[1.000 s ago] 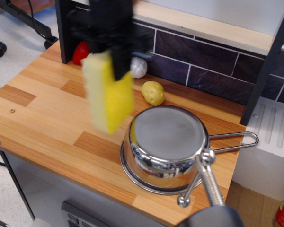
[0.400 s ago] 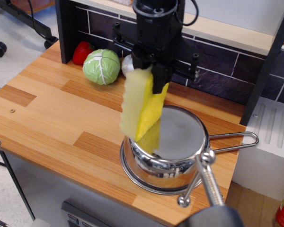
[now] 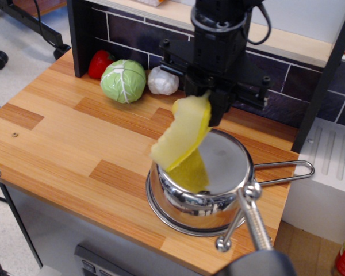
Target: Wipe pot with sponge
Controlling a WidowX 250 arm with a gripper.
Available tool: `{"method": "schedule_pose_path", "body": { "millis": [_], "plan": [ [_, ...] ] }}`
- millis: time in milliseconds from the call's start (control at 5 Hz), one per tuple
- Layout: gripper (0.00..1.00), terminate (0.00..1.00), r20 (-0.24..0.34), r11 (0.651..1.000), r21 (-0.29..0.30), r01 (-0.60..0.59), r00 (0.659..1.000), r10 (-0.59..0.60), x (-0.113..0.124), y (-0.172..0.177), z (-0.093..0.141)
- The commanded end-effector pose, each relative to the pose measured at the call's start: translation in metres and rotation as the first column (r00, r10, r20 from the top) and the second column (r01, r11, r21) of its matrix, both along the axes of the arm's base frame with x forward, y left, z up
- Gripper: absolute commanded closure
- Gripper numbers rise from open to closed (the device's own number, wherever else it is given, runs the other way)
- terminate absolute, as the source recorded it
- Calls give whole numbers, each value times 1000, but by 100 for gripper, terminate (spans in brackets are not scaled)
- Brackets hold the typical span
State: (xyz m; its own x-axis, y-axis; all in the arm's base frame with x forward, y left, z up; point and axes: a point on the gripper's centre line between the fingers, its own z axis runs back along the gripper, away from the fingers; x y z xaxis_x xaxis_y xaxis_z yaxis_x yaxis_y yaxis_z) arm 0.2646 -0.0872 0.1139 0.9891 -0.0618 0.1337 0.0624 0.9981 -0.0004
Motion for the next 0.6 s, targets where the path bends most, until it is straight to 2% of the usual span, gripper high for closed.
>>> {"method": "schedule_pose_path", "body": {
  "millis": [0,200,400],
  "plan": [
    [100,0,16,997,-73,-29,999,30,0,-40,11],
    [100,0,31,993,-114,-22,999,25,-3,-56,18],
    [100,100,5,995,-97,-28,1000,28,-2,-68,21]
  ]
}}
